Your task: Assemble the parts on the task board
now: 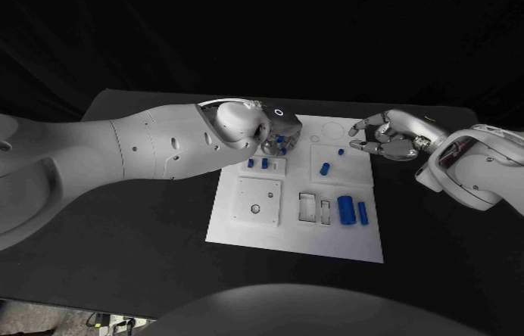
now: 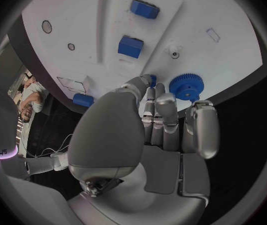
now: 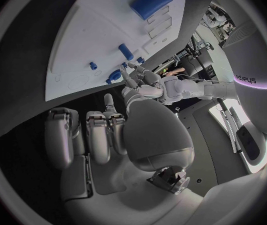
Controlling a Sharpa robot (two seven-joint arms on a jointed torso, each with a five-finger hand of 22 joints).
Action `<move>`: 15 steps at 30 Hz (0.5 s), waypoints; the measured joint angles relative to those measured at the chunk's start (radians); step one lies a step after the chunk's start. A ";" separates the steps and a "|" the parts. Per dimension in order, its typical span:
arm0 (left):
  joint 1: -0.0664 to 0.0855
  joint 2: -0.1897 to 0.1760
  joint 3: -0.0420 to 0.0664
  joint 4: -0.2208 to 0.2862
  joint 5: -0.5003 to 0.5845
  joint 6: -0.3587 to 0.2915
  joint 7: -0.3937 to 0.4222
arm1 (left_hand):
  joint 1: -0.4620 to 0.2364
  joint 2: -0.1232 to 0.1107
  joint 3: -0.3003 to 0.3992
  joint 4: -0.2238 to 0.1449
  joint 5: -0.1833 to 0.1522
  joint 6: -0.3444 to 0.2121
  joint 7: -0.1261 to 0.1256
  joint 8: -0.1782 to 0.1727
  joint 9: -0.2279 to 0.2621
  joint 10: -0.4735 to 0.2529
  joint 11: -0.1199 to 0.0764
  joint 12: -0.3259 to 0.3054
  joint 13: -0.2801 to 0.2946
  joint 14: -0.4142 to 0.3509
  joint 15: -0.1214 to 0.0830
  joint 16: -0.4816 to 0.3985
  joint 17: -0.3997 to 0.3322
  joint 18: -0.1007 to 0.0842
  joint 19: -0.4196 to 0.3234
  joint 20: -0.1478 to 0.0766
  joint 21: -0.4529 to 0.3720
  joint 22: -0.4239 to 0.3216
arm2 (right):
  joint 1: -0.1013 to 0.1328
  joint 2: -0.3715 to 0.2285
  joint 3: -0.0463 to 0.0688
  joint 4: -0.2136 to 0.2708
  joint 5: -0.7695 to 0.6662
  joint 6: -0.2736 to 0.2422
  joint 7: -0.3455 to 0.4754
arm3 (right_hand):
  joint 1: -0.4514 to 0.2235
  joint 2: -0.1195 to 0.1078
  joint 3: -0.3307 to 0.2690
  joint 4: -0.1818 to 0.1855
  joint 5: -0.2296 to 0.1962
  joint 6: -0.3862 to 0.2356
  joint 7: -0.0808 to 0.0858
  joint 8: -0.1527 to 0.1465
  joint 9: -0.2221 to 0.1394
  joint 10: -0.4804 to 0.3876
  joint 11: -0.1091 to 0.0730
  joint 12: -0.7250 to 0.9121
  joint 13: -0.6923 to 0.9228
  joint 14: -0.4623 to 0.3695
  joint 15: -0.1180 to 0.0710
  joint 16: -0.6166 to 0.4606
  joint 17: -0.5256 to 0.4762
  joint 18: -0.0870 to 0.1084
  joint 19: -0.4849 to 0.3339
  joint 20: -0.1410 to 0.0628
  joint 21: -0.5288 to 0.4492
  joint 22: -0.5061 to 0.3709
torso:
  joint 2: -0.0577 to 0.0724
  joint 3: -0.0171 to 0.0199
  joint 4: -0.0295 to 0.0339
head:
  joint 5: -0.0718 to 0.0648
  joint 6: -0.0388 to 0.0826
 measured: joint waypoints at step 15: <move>-0.007 0.005 0.000 -0.009 -0.004 -0.004 0.000 | 0.023 0.023 0.014 -0.028 0.000 0.027 -0.009 0.019 0.001 0.024 -0.006 0.000 -0.013 -0.007 -0.007 -0.018 -0.039 0.000 0.000 0.000 -0.005 0.000 | 0.000 -0.003 0.000 0.002 0.000 0.001 -0.003 | 0.000 0.000 0.000 0.000 0.000 0.000 0.000 0.000 0.000 0.000 0.000 0.000 0.000 0.000 0.000 0.000 0.001 0.000 0.000 0.000 0.000 0.000 | 0.000 -0.0001 0.0004 | 0.000 0.000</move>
